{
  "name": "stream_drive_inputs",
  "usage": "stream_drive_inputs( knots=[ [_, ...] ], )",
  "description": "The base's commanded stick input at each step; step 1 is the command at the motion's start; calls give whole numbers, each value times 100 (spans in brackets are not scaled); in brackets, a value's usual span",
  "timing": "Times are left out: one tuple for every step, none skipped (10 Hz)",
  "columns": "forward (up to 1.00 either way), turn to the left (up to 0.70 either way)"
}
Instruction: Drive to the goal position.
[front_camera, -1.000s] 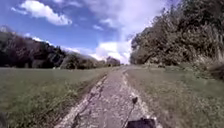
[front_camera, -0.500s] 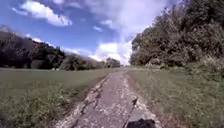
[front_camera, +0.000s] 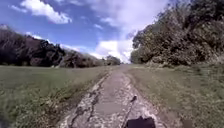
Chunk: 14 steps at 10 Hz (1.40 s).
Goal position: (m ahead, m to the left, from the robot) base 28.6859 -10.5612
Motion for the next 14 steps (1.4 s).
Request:
stream_drive_inputs(
  knots=[
    [70,1],
    [70,1],
    [70,1],
    [70,1],
    [70,1],
    [70,1],
    [70,1],
    [70,1],
    [70,1],
    [70,1],
    [70,1],
    [70,1],
    [70,1],
    [70,1]
  ],
)
